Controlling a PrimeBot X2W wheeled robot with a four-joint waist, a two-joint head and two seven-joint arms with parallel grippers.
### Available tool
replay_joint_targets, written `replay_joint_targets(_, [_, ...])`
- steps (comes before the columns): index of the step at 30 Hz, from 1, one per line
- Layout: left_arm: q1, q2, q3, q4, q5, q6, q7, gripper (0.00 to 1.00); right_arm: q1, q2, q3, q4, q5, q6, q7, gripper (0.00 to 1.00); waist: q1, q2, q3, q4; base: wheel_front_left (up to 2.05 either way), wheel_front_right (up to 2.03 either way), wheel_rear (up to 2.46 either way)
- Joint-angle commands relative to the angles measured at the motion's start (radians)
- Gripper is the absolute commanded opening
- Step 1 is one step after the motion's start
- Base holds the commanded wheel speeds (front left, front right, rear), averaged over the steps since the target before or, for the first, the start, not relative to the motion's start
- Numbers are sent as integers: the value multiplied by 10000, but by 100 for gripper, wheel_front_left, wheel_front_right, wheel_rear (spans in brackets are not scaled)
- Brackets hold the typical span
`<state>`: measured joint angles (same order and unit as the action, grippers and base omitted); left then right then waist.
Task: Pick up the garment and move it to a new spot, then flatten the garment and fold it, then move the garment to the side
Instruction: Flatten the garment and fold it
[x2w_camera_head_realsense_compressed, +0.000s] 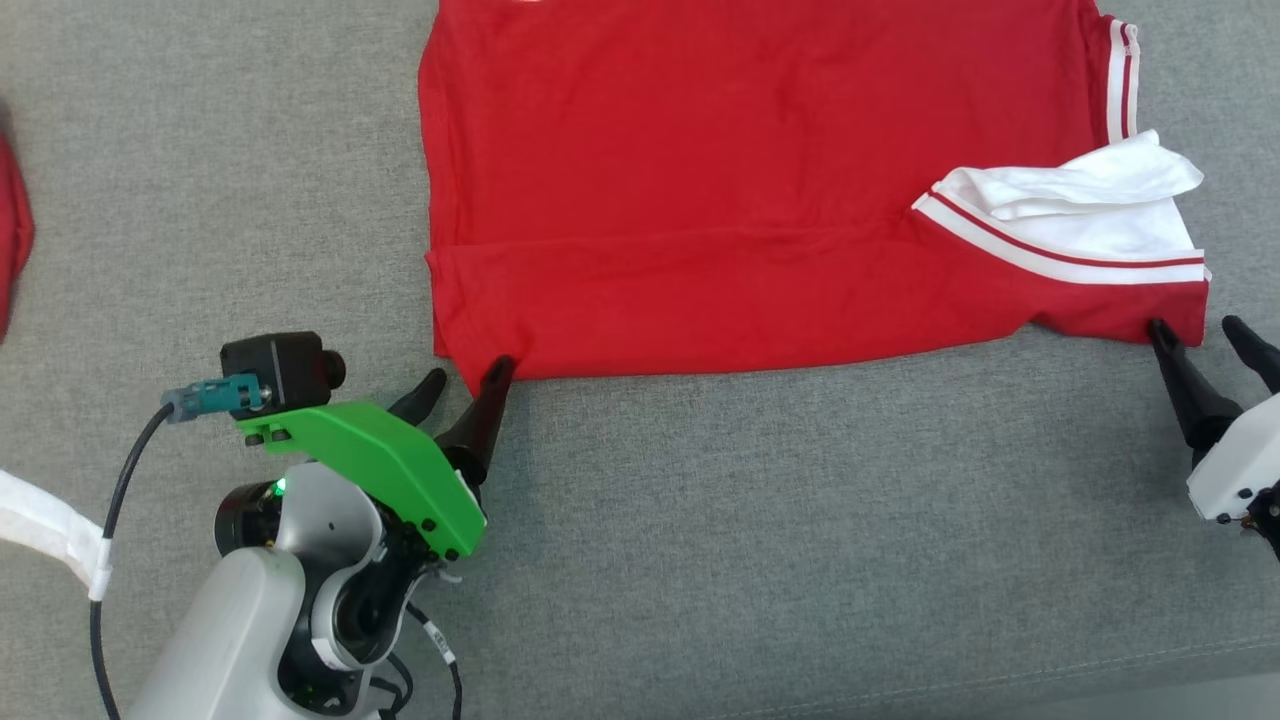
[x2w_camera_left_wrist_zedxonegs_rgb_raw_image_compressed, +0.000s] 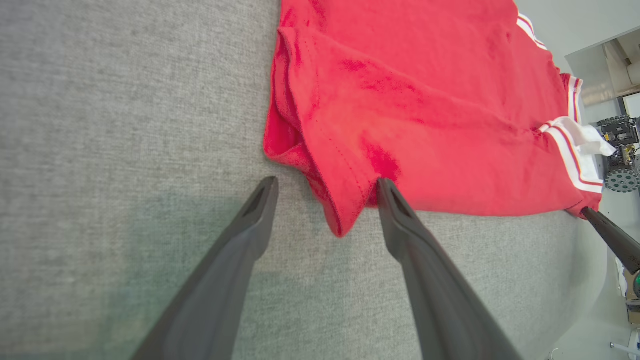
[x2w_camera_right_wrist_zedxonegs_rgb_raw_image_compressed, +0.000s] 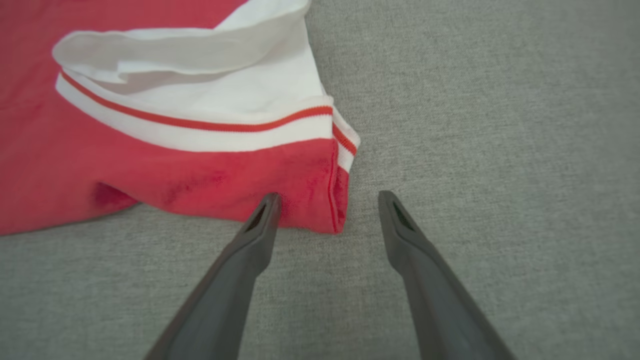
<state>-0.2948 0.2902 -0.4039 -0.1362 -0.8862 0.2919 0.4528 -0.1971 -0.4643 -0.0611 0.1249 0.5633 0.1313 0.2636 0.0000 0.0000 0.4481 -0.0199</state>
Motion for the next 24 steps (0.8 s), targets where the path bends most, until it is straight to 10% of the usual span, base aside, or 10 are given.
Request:
replay_joint_targets(1, [-262, -38, -59, 119, 106, -153, -127, 100, -168, 71, 14, 0, -64, -11, 115, 100, 0, 0, 127, 23, 0, 0, 0])
replay_joint_targets(13, [-848, -42, -559, 1375, 344, -992, -343, 100, -480, 217, 67, -94, -68, -11, 884, 100, 0, 0, 220, 106, 0, 0, 0])
replay_joint_targets(16, [-964, 125, -730, 1525, 387, -1221, -84, 0, -526, 93, 314, -173, 5, -11, 1126, 100, 0, 0, 198, 87, 0, 0, 0])
replay_joint_targets(18, [-1018, 361, -869, 1595, 427, -1421, 142, 0, -586, -31, 472, -157, 78, -11, 1301, 0, 0, 0, 143, 67, 0, 0, 0])
replay_joint_targets(24, [-942, 1078, -865, 1405, 142, -1714, 884, 0, -610, -658, 513, -229, 639, -12, 1726, 0, 0, 0, -252, 87, 0, 0, 0])
